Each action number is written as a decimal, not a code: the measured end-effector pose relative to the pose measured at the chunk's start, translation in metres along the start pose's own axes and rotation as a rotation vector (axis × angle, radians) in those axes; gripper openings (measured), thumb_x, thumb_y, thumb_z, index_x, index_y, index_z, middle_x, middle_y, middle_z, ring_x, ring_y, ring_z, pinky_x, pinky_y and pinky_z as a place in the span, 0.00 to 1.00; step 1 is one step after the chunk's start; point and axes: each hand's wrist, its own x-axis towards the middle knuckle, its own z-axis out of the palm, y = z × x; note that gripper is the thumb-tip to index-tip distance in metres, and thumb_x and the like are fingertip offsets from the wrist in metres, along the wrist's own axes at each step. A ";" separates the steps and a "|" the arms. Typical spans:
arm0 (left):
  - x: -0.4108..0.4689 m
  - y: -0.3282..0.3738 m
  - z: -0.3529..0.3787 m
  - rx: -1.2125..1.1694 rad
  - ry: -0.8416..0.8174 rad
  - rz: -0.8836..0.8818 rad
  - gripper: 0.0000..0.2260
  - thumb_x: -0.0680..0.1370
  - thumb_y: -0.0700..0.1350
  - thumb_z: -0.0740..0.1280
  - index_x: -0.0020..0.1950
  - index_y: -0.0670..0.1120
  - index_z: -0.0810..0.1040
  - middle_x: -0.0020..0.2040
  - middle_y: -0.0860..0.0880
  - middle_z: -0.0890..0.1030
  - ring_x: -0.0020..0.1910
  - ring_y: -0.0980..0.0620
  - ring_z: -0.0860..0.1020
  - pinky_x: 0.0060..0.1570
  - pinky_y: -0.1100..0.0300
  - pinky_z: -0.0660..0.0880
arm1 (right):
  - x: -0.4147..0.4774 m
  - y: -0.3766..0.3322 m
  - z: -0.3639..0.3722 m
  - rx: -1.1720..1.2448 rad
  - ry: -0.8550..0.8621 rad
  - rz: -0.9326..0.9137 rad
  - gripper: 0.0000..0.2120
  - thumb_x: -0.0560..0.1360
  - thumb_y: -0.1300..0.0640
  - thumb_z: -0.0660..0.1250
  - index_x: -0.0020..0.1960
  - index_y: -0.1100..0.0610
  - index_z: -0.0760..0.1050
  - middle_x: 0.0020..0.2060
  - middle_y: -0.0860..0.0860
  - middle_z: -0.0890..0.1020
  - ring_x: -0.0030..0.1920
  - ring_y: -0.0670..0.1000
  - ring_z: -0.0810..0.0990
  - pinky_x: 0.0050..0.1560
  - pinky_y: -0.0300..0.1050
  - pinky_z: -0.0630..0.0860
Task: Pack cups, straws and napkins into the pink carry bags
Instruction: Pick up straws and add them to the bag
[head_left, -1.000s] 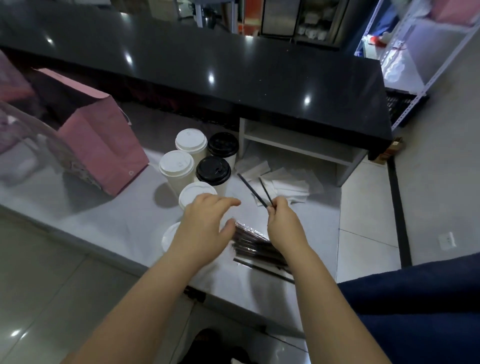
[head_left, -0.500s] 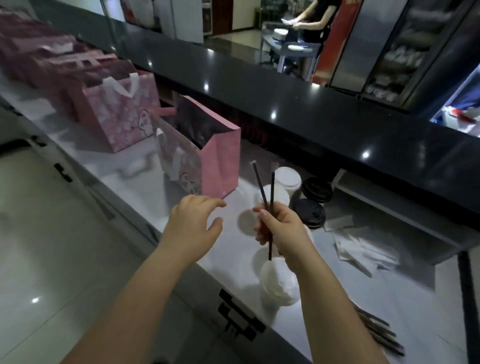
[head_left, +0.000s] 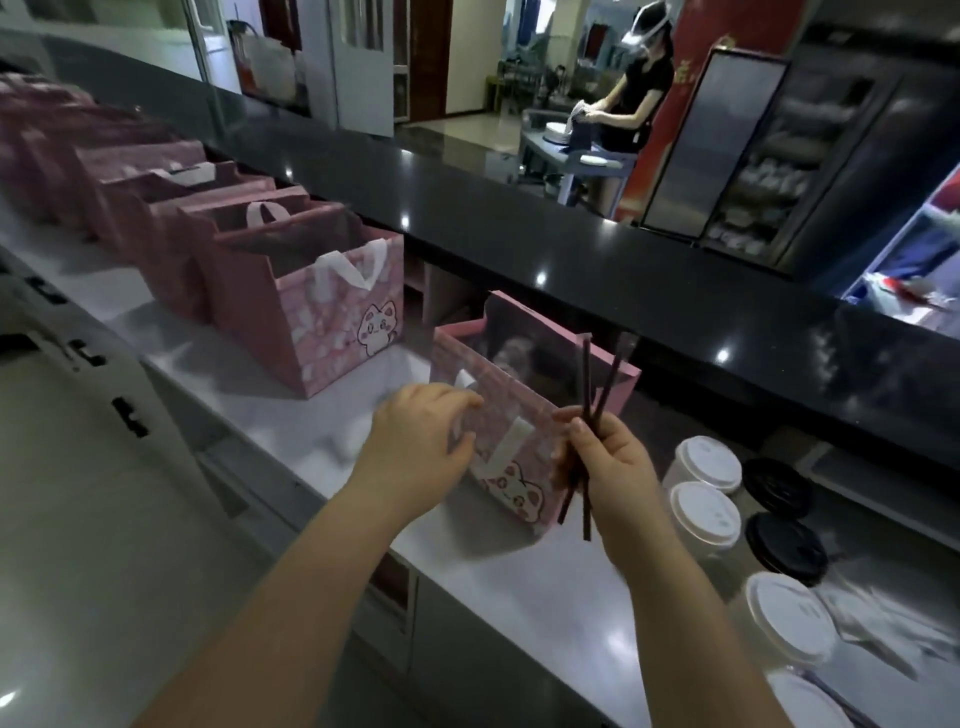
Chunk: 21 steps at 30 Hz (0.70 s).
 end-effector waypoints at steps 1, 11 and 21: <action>0.011 -0.005 -0.001 -0.011 -0.005 0.017 0.14 0.75 0.45 0.69 0.60 0.51 0.79 0.56 0.53 0.80 0.58 0.48 0.74 0.59 0.48 0.70 | 0.008 -0.007 0.003 -0.018 0.010 -0.018 0.11 0.81 0.56 0.59 0.50 0.49 0.80 0.38 0.48 0.83 0.41 0.49 0.83 0.39 0.42 0.81; 0.137 -0.034 0.018 0.007 -0.097 0.143 0.15 0.73 0.49 0.71 0.60 0.54 0.79 0.55 0.56 0.80 0.57 0.52 0.75 0.56 0.53 0.73 | 0.117 -0.048 0.013 -0.089 0.019 -0.215 0.11 0.81 0.60 0.60 0.51 0.48 0.79 0.42 0.54 0.84 0.45 0.54 0.84 0.51 0.51 0.81; 0.217 -0.061 0.043 -0.023 -0.353 0.269 0.32 0.63 0.63 0.70 0.67 0.60 0.71 0.68 0.62 0.72 0.72 0.59 0.64 0.67 0.49 0.69 | 0.186 -0.009 -0.006 -0.455 -0.197 -0.029 0.13 0.79 0.63 0.62 0.47 0.46 0.80 0.44 0.45 0.85 0.48 0.45 0.83 0.55 0.45 0.78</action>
